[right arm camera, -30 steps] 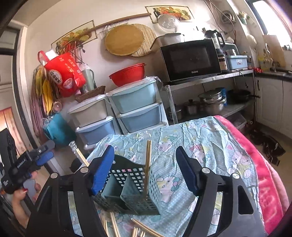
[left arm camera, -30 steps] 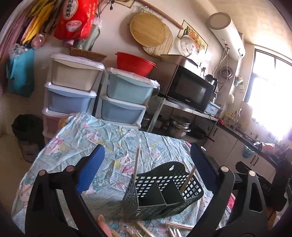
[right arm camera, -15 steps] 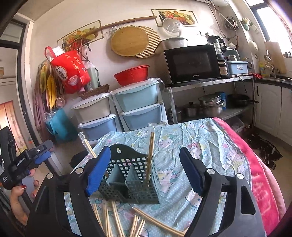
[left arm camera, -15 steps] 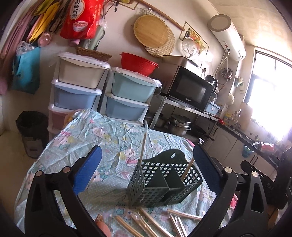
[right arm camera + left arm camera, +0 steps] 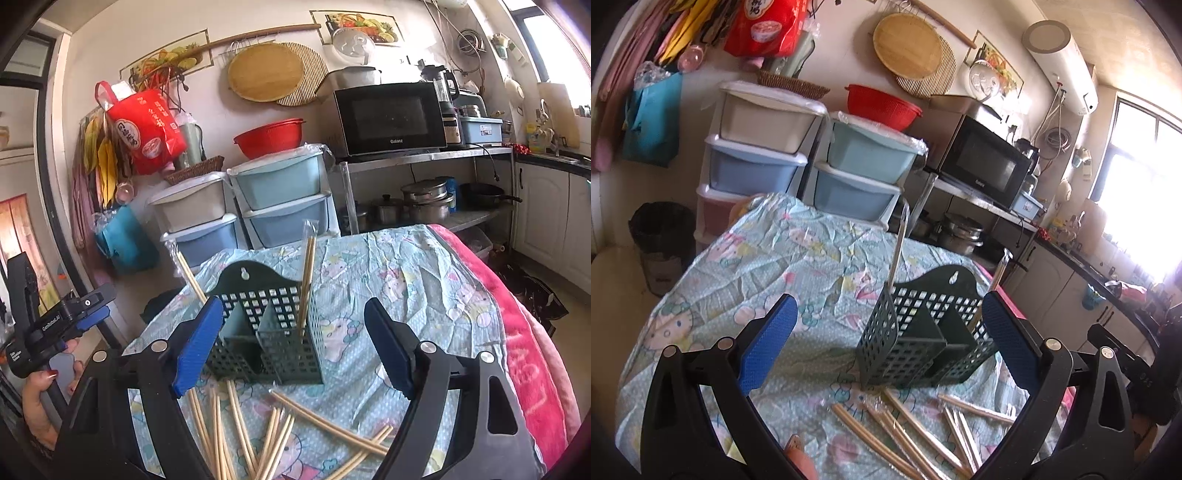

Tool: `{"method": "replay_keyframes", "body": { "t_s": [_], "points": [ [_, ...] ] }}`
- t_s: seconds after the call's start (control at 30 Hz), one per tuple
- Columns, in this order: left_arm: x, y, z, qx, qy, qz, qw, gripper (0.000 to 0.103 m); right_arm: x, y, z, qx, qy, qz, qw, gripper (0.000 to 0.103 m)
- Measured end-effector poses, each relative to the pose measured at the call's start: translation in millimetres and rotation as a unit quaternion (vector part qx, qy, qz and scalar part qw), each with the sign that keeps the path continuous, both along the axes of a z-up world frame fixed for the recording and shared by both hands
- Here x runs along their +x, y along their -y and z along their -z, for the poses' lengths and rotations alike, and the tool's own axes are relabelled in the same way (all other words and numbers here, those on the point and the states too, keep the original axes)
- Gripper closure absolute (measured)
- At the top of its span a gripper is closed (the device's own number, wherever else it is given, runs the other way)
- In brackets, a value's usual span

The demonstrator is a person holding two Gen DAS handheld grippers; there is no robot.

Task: Organize utensils
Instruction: 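Withdraw both tools from the holder back toward the loose chopsticks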

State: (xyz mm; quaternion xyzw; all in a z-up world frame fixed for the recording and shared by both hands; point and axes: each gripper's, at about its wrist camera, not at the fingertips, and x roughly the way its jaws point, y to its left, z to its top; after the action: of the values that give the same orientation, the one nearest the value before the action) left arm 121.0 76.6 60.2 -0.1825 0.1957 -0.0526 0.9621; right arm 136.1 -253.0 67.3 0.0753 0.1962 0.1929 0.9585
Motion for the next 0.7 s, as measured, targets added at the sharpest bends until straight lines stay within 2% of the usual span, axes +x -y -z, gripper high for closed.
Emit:
{"method": "replay_keyframes", "body": {
  "t_s": [0.7],
  "points": [
    [-1, 7, 63, 0.003, -0.090, 0.021, 0.9957, 0.011, -15, 10, 52, -0.023, -0.066, 0.021, 0.997, 0.027]
  ]
}}
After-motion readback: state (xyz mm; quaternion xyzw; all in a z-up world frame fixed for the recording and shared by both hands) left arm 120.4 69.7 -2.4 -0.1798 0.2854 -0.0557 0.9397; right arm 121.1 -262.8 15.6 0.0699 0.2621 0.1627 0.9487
